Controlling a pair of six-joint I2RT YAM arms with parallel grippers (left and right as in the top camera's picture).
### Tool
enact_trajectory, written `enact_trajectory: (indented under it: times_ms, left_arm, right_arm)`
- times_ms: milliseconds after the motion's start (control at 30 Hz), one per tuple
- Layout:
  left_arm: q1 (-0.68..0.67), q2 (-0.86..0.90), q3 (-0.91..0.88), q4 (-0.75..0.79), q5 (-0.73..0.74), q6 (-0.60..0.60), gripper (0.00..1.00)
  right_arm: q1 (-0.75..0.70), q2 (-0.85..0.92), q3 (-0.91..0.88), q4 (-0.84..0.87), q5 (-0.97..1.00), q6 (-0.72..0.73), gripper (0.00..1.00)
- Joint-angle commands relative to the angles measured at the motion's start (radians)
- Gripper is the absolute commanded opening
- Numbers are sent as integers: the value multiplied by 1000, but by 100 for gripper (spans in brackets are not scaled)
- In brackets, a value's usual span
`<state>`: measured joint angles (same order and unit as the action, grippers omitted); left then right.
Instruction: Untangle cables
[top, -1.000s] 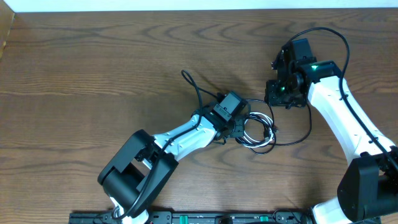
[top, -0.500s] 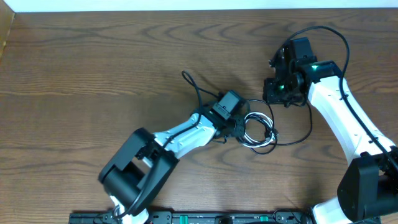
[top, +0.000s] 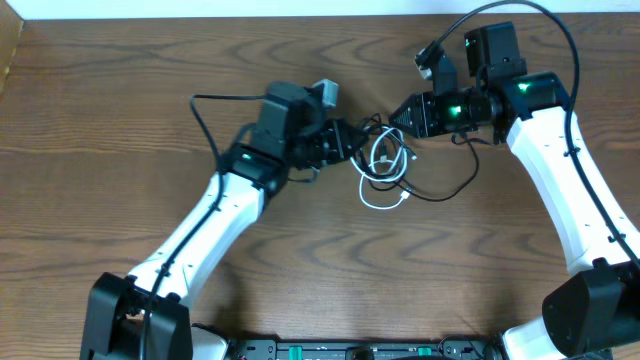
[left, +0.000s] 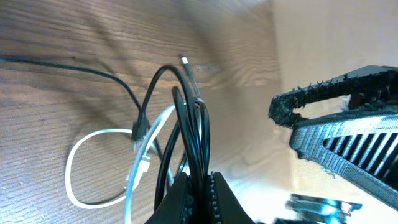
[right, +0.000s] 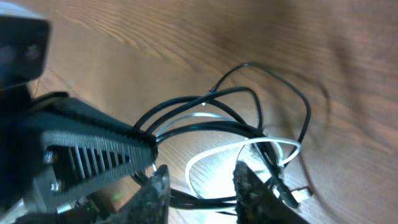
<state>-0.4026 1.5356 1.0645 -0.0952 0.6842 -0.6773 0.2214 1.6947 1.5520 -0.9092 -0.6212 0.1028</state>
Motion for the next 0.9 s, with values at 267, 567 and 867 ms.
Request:
enact_trajectory:
  times_ms: [267, 567, 867]
  left_arm:
    - [82, 0, 9, 77, 250, -89, 8]
    - [82, 0, 9, 99, 190, -273, 7]
    - [82, 0, 9, 136, 195, -339, 8]
  right_arm:
    - [73, 26, -26, 10, 5, 63, 44]
    - [106, 89, -31, 15, 67, 201, 40]
    - [114, 170, -31, 80, 61, 291, 38]
